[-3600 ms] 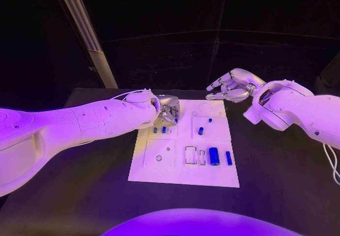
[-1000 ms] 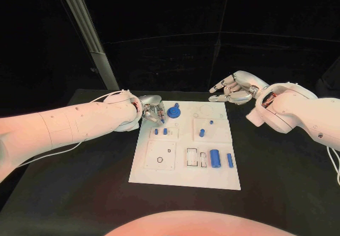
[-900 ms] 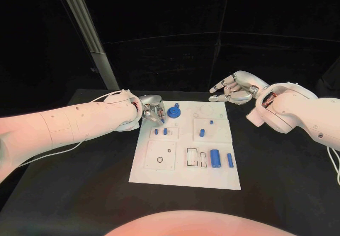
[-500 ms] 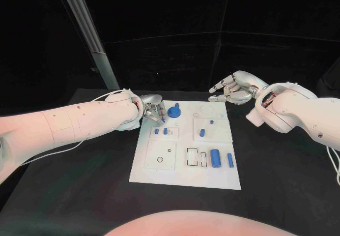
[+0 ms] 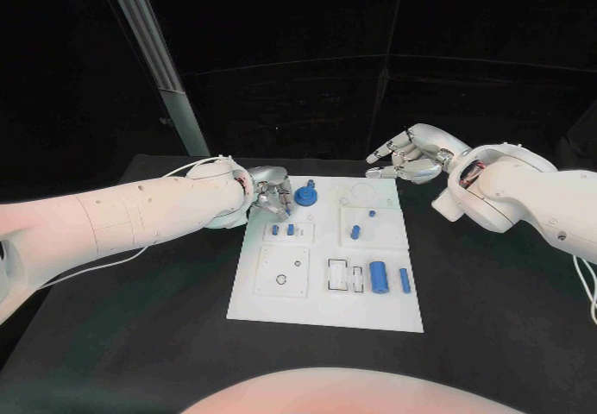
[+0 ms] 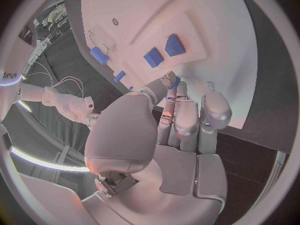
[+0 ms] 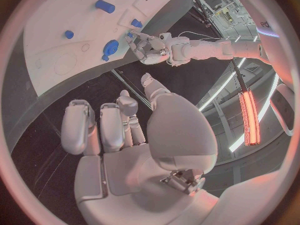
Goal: Assemble the parts on the task board
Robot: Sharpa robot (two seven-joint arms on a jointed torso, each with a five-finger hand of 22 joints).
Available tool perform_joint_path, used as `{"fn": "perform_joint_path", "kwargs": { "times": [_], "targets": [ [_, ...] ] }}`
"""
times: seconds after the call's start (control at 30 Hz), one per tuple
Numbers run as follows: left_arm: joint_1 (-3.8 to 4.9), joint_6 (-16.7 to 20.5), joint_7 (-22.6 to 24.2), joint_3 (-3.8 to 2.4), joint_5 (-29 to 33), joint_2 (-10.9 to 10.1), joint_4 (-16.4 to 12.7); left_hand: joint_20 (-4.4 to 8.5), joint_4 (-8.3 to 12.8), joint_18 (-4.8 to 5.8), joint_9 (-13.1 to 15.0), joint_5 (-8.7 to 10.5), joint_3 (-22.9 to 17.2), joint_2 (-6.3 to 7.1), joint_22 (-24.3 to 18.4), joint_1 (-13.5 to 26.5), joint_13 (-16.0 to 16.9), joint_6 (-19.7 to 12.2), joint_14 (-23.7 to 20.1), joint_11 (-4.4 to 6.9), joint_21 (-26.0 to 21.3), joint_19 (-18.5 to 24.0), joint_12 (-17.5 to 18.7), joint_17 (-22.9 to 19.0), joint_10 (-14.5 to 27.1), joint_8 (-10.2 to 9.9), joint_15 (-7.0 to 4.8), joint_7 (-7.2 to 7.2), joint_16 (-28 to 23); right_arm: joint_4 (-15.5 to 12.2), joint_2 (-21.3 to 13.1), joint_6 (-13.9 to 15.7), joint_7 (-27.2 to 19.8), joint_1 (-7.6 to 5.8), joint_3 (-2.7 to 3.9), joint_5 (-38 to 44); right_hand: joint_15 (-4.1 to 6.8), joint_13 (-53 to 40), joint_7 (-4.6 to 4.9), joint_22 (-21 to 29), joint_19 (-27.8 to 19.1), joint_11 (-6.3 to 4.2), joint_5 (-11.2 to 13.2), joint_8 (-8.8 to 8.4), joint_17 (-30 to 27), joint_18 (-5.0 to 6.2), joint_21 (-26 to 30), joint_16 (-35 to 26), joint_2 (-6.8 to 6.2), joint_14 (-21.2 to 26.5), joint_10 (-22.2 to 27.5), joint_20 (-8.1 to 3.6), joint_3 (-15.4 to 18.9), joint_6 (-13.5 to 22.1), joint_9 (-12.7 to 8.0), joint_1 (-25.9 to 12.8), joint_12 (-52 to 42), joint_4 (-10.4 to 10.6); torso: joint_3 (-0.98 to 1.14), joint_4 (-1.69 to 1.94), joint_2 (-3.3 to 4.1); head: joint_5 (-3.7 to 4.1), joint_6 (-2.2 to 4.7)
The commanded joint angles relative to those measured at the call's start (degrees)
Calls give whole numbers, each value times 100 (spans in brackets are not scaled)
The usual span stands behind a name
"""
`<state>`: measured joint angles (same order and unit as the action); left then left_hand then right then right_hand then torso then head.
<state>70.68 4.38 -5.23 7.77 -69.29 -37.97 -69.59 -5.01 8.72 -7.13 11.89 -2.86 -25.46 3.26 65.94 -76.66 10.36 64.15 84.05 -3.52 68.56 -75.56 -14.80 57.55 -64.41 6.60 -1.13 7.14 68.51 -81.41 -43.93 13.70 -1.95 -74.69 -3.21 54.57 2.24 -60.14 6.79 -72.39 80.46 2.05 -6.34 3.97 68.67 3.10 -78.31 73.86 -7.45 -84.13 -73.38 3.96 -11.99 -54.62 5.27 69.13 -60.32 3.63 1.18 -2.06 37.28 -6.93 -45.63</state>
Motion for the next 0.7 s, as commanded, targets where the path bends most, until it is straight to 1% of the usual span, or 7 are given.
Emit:
{"fn": "perform_joint_path", "kwargs": {
  "times": [0.03, 0.07, 0.17, 0.23, 0.43, 0.5, 0.7],
  "targets": [
    [-2, -137, 4, 3, 0, 18, 5, 2, 17, 89, -11, 8, 26, 30, -2, 78, -20, -4, 59, -6, -30, 44, 35, -17, -14, 0, -1, 12, -3, 1, 8, -47, -43, -9, 3, -16, 8, -2, 6, 2, -4, -3, -29, -22, 4, 94, 33, -22, 25, -110, 10, 10, -21, -13, 8, -14, -12, 6, 0, -2, 0, 6, -3],
    [-2, -137, -2, 3, 0, 20, 9, 0, 21, 89, -28, 8, 28, 48, -2, 89, -30, -47, 56, -14, -32, 48, 41, -28, -7, -33, 3, 23, -7, 3, 9, -47, -43, -9, 3, -16, 8, -2, 6, 2, -4, -3, -29, -22, 4, 94, 33, -22, 25, -110, 10, 10, -21, -13, 8, -14, -12, 6, 0, -1, -1, 9, -5],
    [-2, -133, -33, 3, 0, 27, 21, -13, 34, 82, -129, 9, 18, 116, -28, 134, -79, -325, 41, -36, -61, 79, 84, -83, 49, -219, 20, 39, -32, 7, 11, -45, -43, -9, 3, -16, 8, -2, 6, 2, -4, -3, -29, -22, 4, 94, 33, -22, 25, -110, 10, 10, -21, -13, 8, -14, -12, 6, -2, -1, 0, 10, -5],
    [-2, -131, -58, 3, 0, 33, 31, -25, 39, 77, -199, 8, 11, 174, -44, 176, -128, -482, 27, -50, -80, 99, 135, -130, 120, -307, 33, 53, -56, 11, 13, -43, -40, -9, 3, -16, 8, 11, 6, 15, -11, -2, -29, -22, -2, 97, 41, -27, 27, -109, 18, 10, -22, -12, 8, -14, 0, 6, -2, 2, 2, 14, -9],
    [-2, -58, -86, 3, 0, 28, 36, -37, 52, 69, -289, 8, -7, 254, -62, 218, -192, -639, 14, -57, -104, 123, 173, -185, 162, -318, 40, 45, -78, 28, 11, -36, -22, -9, 3, -16, 8, 37, 7, 29, -18, -2, -29, -23, -19, 100, 51, -40, 27, -105, 33, 10, -22, -11, 8, -15, 26, 6, -3, 4, 1, 17, -9],
    [-2, -16, -88, 3, 0, 18, 33, -40, 60, 67, -318, 8, -10, 285, -63, 229, -211, -688, 10, -61, -107, 126, 183, -201, 173, -318, 43, 37, -84, 35, 8, -32, -18, -9, 3, -16, 7, 318, 10, 65, -35, 1, -30, -28, -46, 108, 80, -71, 29, -97, 210, 10, -28, 5, 6, -15, 310, 0, -4, 3, -2, 17, -11],
    [-2, 77, -61, 3, 0, -30, 10, -44, 67, 65, -339, 7, -22, 306, -70, 233, -236, -684, 7, -67, -117, 134, 196, -218, 193, -297, 47, 40, -88, 50, -6, -29, -7, -9, 2, -15, 7, 530, 10, 83, -42, 1, -31, -28, -58, 111, 98, -90, 33, -93, 338, 10, -36, 11, 7, -15, 524, -6, -6, 6, -3, 22, -12]
  ]
}}
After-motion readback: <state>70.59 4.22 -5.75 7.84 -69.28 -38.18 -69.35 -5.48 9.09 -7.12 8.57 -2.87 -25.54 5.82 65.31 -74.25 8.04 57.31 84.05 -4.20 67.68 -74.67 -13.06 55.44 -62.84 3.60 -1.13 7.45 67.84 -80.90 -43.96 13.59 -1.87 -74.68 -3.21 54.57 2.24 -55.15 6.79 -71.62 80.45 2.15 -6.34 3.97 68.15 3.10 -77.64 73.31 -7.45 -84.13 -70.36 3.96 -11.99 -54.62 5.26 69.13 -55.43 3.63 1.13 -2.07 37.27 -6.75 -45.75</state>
